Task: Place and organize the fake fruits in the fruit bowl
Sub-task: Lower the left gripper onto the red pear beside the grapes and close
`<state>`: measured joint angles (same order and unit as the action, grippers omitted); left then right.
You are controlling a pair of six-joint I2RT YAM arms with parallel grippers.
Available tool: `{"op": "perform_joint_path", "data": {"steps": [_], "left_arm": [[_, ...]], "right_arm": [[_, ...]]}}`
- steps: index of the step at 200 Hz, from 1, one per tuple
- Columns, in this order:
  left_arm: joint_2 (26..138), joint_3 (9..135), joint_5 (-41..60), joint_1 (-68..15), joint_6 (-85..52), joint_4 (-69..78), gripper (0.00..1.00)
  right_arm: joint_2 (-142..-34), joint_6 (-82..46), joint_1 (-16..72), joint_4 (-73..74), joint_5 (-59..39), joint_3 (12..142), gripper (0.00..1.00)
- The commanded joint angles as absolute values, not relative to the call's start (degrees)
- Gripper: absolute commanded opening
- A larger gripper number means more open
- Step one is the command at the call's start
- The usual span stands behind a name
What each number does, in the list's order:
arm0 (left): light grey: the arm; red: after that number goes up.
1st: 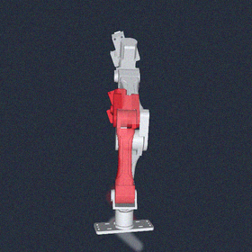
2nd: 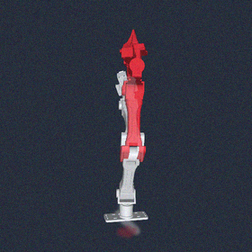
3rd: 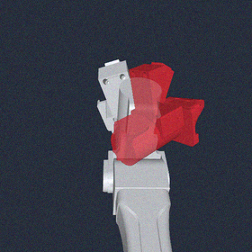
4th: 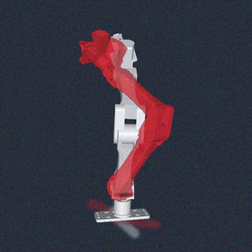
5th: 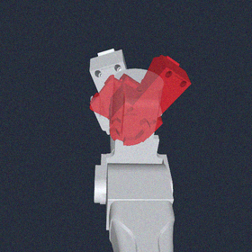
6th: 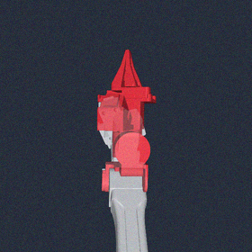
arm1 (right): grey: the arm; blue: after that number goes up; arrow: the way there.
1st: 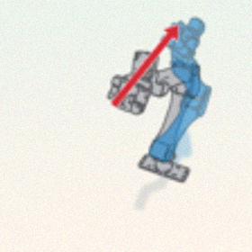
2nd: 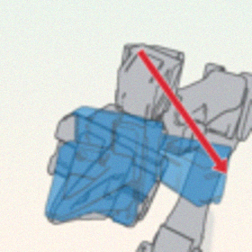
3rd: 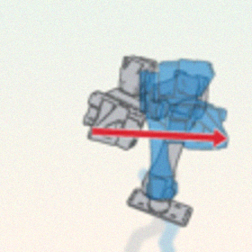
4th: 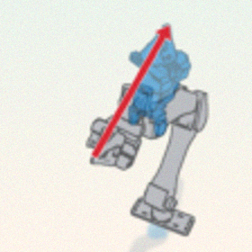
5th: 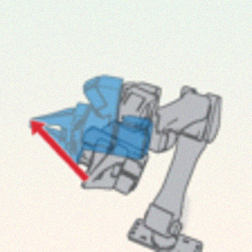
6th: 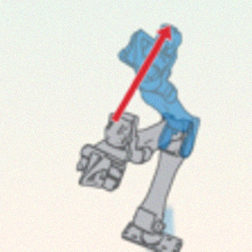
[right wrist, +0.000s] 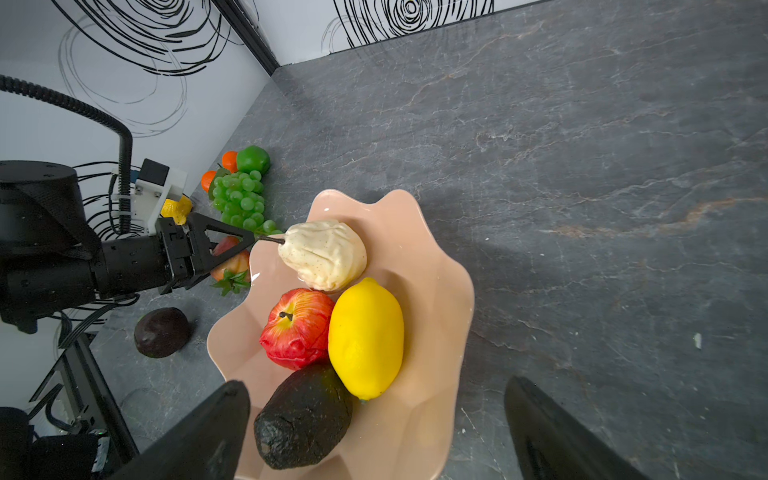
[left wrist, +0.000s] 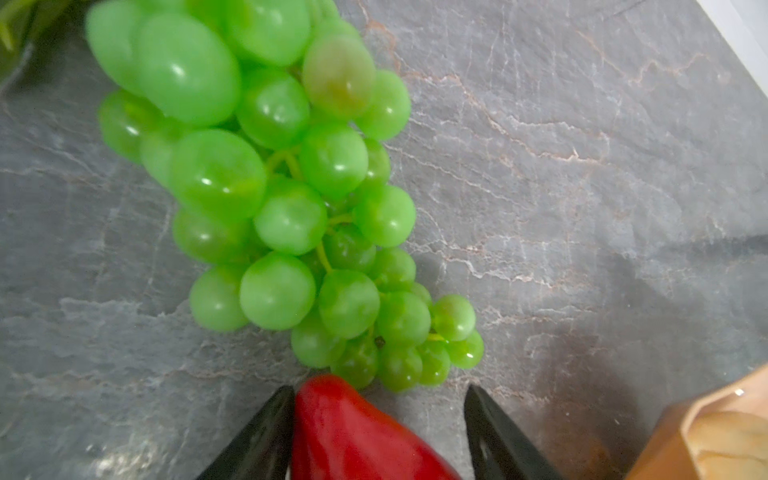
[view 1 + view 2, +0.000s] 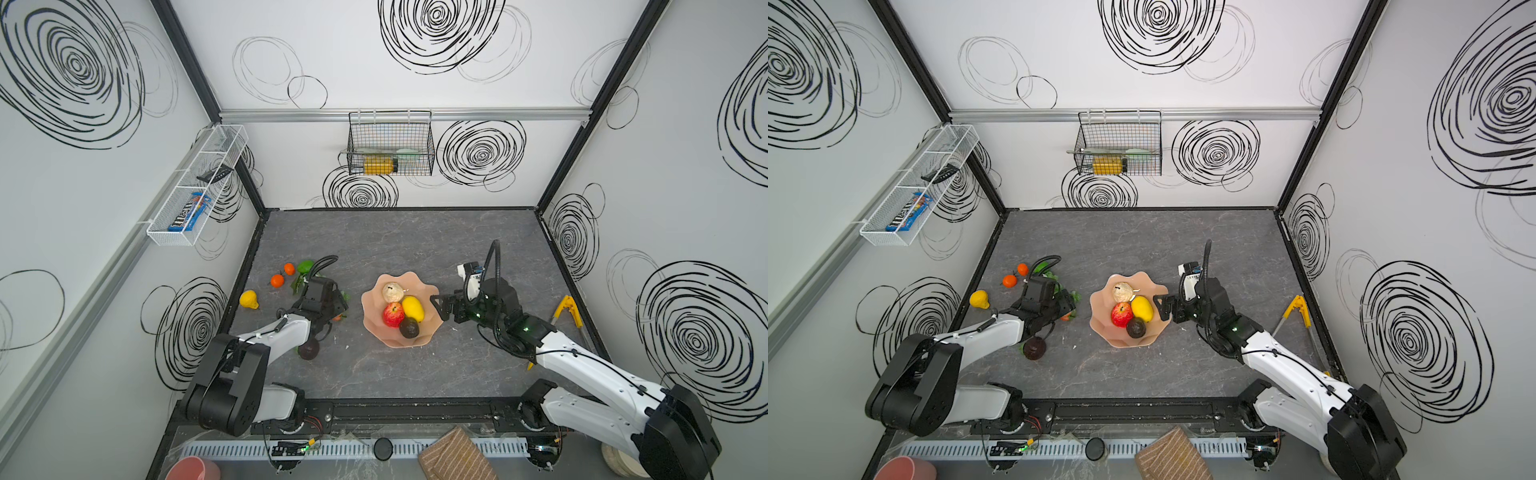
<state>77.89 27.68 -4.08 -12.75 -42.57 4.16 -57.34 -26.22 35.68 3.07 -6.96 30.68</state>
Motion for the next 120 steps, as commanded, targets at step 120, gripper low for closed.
{"op": "perform_joint_path", "data": {"steps": [120], "left_arm": [[73.22, 23.12, 0.52, -13.10, -46.03, 10.72, 0.50]], "right_arm": [[-58.68, -32.11, 36.08, 7.10, -10.45, 30.66, 0.99]]}}
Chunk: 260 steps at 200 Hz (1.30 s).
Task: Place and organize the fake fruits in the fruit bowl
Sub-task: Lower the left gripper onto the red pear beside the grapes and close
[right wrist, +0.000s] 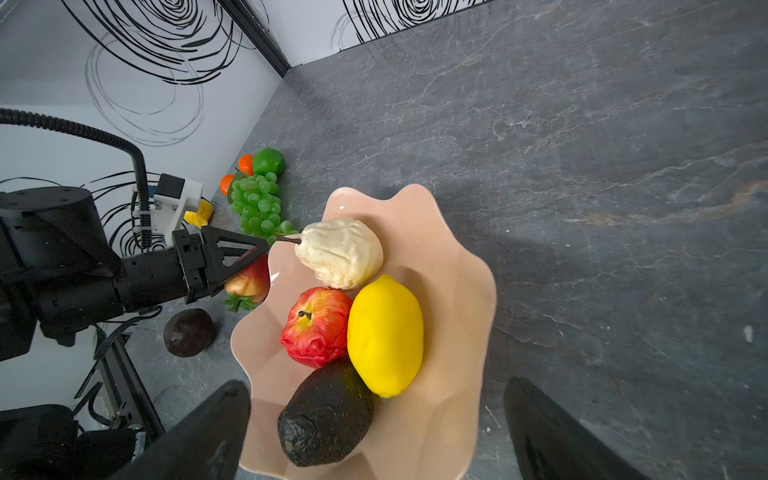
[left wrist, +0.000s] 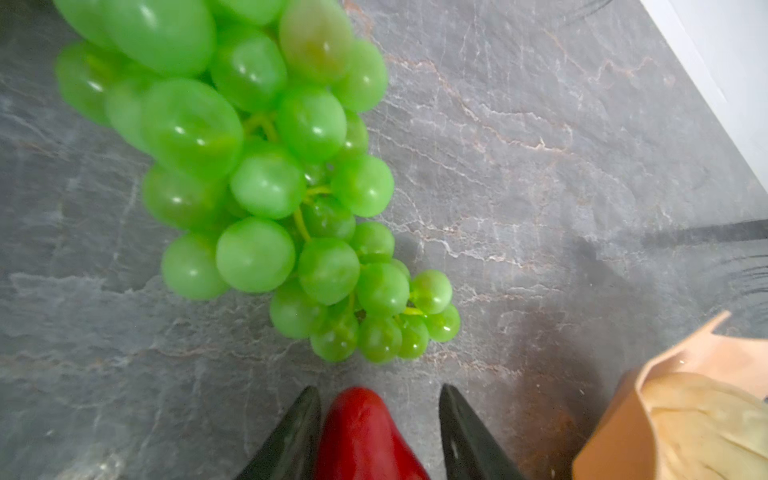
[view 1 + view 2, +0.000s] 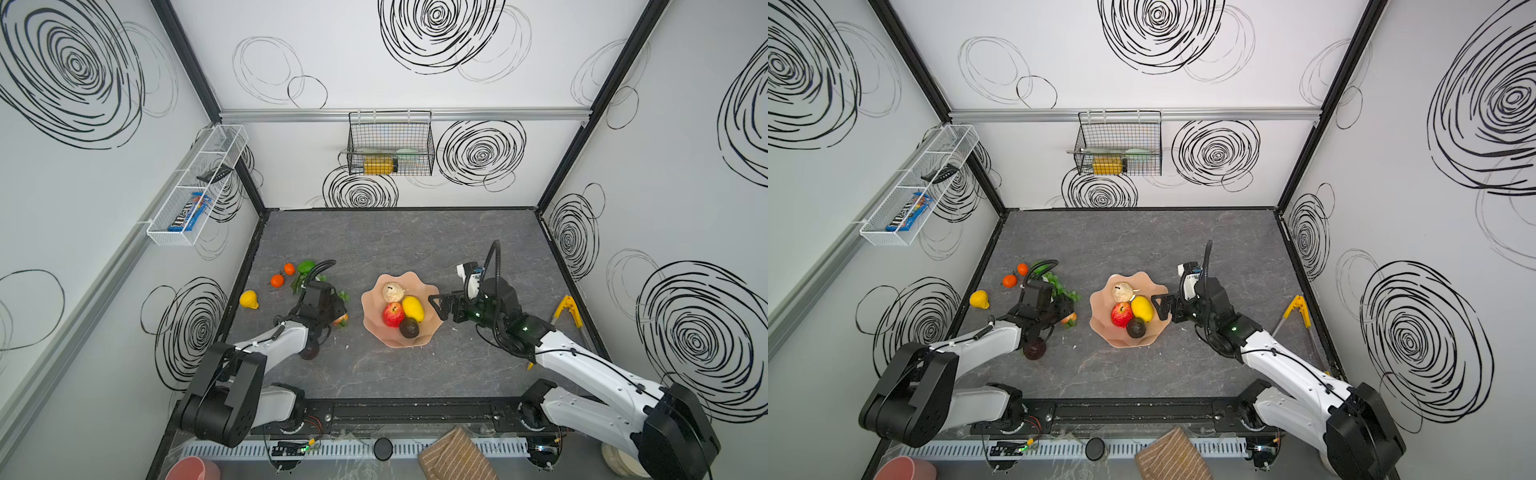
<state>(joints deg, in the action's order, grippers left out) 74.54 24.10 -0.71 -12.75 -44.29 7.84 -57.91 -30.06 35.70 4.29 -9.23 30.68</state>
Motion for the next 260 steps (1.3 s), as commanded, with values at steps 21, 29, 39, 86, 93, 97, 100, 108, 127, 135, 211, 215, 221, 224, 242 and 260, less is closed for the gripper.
{"op": "perform_joint_path", "data": {"steps": [21, 29, 39, 86, 93, 97, 100, 108, 127, 135, 211, 215, 221, 224, 242, 260], "left_arm": [[73.71, 23.27, 0.83, -13.10, -45.98, 10.40, 0.50], [74.21, 23.74, 0.80, -13.10, -45.36, 9.61, 0.52], [74.97, 24.77, 0.16, -13.10, -44.39, 7.60, 0.56], [78.05, 26.65, -0.76, -14.36, -41.35, 2.87, 0.70], [78.66, 26.40, -0.35, -14.50, -41.62, 3.56, 0.70], [79.02, 26.24, 0.01, -14.50, -41.73, 3.97, 0.70], [79.36, 26.15, 0.36, -14.50, -41.87, 4.32, 0.69], [79.96, 25.98, 1.34, -14.50, -42.25, 5.35, 0.67], [80.21, 25.63, 3.02, -14.50, -43.05, 7.13, 0.60], [79.97, 25.58, 3.28, -14.59, -43.29, 7.21, 0.57], [73.34, 23.47, 3.86, -14.59, -45.35, 7.21, 0.41], [73.11, 23.47, 3.81, -14.59, -45.35, 7.16, 0.41], [72.89, 23.48, 3.82, -14.59, -45.20, 6.93, 0.42], [72.84, 23.53, 3.77, -14.59, -45.04, 6.69, 0.43], [73.01, 24.71, 2.78, -14.59, -43.86, 3.78, 0.57], [73.08, 25.47, 2.31, -14.59, -42.66, 0.87, 0.65]], "right_arm": [[-59.53, -32.75, 36.50, 7.63, -10.72, 30.81, 0.99], [-59.80, -32.83, 36.54, 7.65, -10.77, 31.00, 0.99], [-60.07, -32.81, 36.56, 7.50, -10.73, 31.31, 0.99], [-60.60, -32.80, 36.65, 7.78, -10.55, 31.38, 0.99], [-60.79, -32.83, 36.65, 7.83, -10.63, 31.40, 0.99], [-60.90, -32.90, 36.65, 7.83, -10.63, 31.48, 0.99], [-60.97, -32.93, 36.67, 7.82, -10.71, 31.47, 0.99], [-61.03, -32.97, 36.74, 7.82, -10.81, 31.55, 0.99], [-60.95, -33.01, 36.82, 7.32, -10.86, 31.73, 0.99], [-60.87, -32.90, 36.93, 7.15, -10.73, 31.73, 0.99], [-60.90, -33.55, 37.52, 7.65, -10.38, 31.54, 0.99], [-60.94, -33.50, 37.65, 7.68, -10.37, 31.67, 0.99], [-61.05, -33.57, 37.78, 7.60, -10.37, 31.73, 0.99], [-61.15, -33.58, 37.86, 7.61, -10.37, 31.82, 0.99], [-61.26, -33.60, 38.14, 7.32, -10.12, 32.05, 0.99], [-61.03, -33.69, 38.33, 7.29, -9.85, 31.82, 0.99]]}}
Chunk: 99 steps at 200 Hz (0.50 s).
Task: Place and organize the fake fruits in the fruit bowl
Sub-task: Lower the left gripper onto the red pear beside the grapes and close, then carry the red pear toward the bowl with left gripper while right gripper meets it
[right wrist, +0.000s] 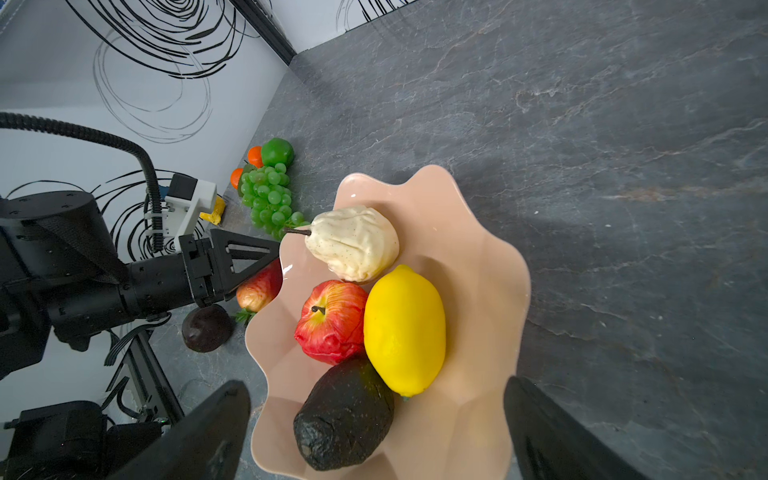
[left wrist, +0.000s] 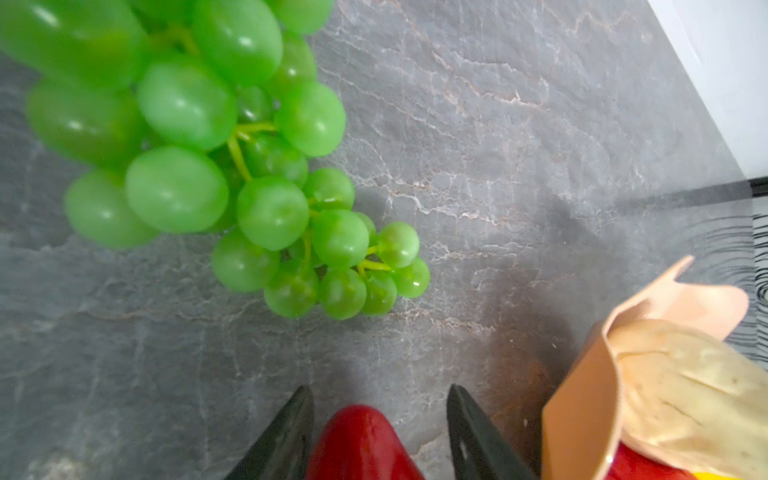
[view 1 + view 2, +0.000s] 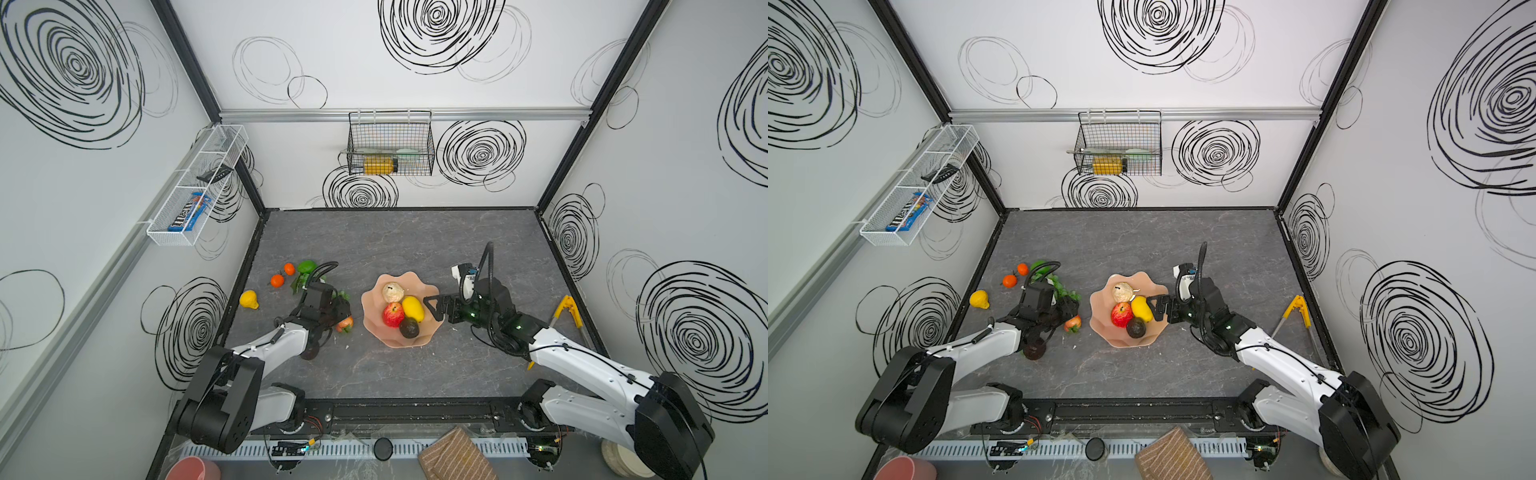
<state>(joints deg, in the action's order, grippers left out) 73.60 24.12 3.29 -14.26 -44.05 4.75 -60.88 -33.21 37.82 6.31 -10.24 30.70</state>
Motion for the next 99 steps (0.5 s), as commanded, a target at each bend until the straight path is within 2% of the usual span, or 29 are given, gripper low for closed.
{"op": "perform_joint_path", "data": {"steps": [1, 53, 80, 99], "left_arm": [[73.06, 25.48, 2.34, -14.59, -42.60, 0.74, 0.65], [71.78, 24.61, 5.02, -15.67, -41.84, -1.92, 0.77], [74.19, 24.53, 6.77, -16.25, -41.75, -1.51, 0.75], [75.14, 24.19, 7.36, -16.56, -41.74, -1.02, 0.70]], "right_arm": [[-61.06, -33.72, 38.32, 7.25, -9.84, 31.82, 0.99], [-60.90, -34.13, 38.49, 7.87, -10.01, 31.07, 0.99], [-60.99, -34.01, 38.58, 7.86, -10.15, 31.29, 0.99], [-60.82, -33.81, 38.58, 7.26, -9.89, 31.41, 0.99]]}}
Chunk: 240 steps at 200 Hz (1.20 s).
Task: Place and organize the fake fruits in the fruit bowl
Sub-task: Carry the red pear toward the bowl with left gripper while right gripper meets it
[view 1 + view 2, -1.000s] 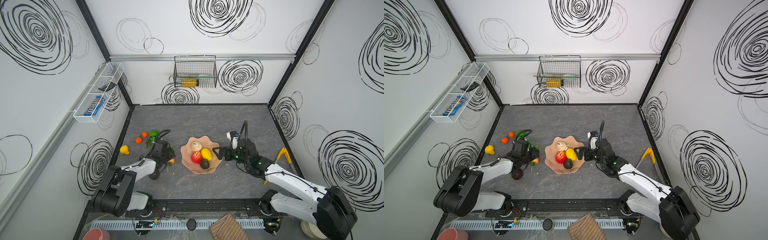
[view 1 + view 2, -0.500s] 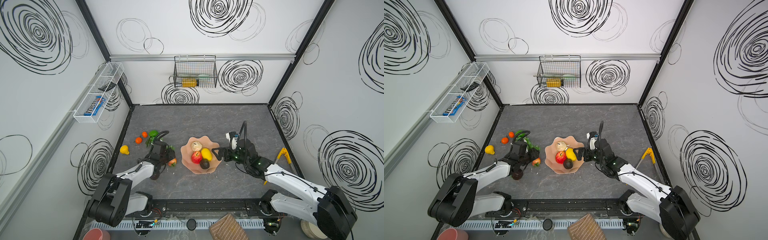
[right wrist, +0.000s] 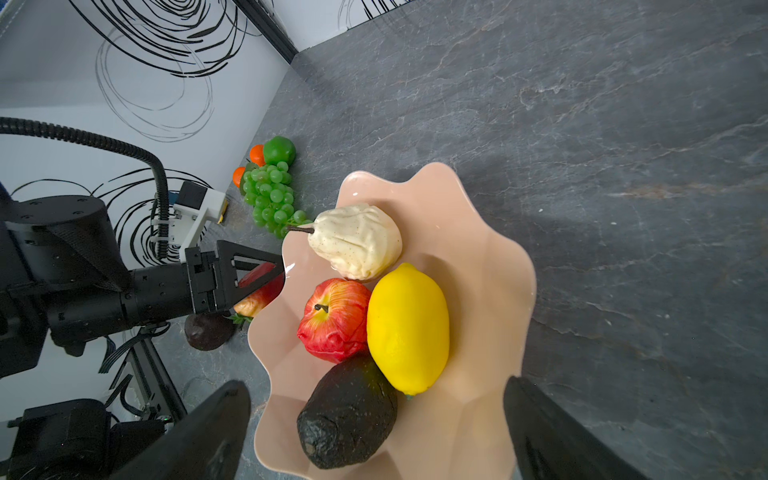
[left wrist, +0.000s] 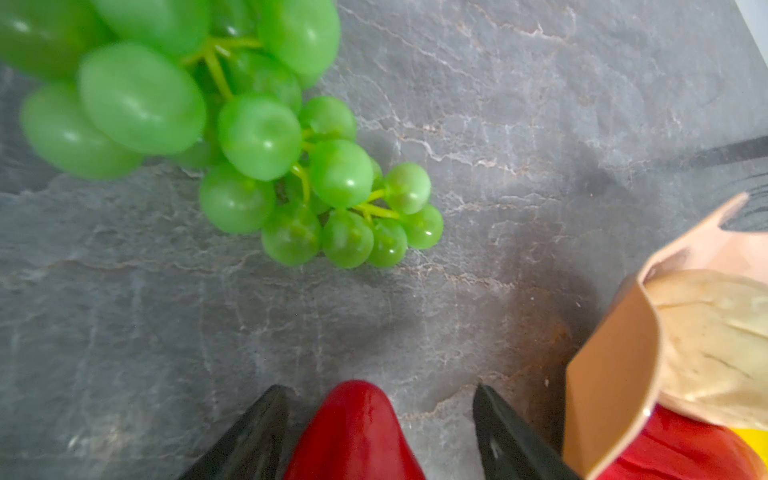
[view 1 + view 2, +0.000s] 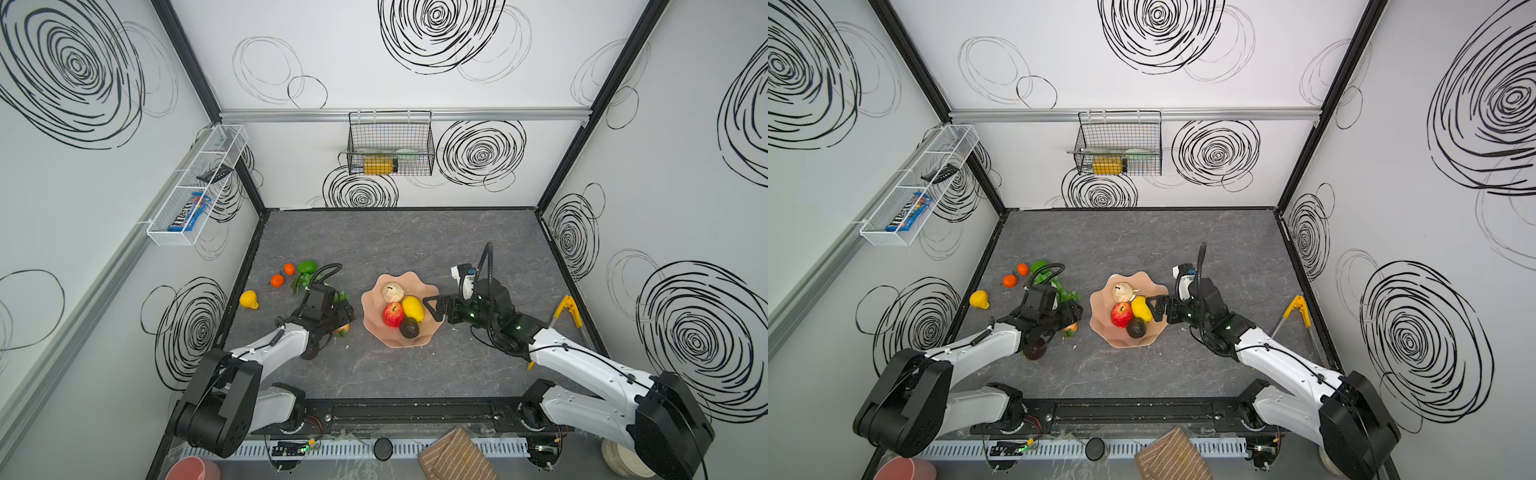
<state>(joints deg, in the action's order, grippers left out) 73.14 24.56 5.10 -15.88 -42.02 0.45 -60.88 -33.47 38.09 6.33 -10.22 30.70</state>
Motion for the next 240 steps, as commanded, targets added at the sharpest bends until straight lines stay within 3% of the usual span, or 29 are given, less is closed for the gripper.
{"op": "perform_joint_path", "data": {"steps": [1, 52, 146, 197, 240], "left_arm": [[75.14, 24.14, 7.42, -16.59, -41.79, -0.99, 0.69], [74.15, 24.21, 6.64, -17.80, -42.12, -1.37, 0.52], [63.79, 22.32, 7.01, -17.75, -47.83, -0.43, 0.48], [49.94, 22.98, 7.17, -19.08, -60.55, 1.67, 0.46], [50.10, 26.72, 9.27, -24.31, -67.93, 8.36, 0.46]], "right_arm": [[-60.78, -33.82, 38.58, 7.23, -9.87, 31.39, 0.99], [-60.81, -34.09, 38.63, 7.47, -9.87, 31.01, 0.99], [-60.11, -34.58, 40.53, 7.49, -9.35, 32.16, 0.99], [-58.62, -35.50, 48.20, 12.13, -5.43, 32.13, 1.00], [-61.25, -33.84, 53.80, 20.75, -4.15, 31.64, 0.97]]}}
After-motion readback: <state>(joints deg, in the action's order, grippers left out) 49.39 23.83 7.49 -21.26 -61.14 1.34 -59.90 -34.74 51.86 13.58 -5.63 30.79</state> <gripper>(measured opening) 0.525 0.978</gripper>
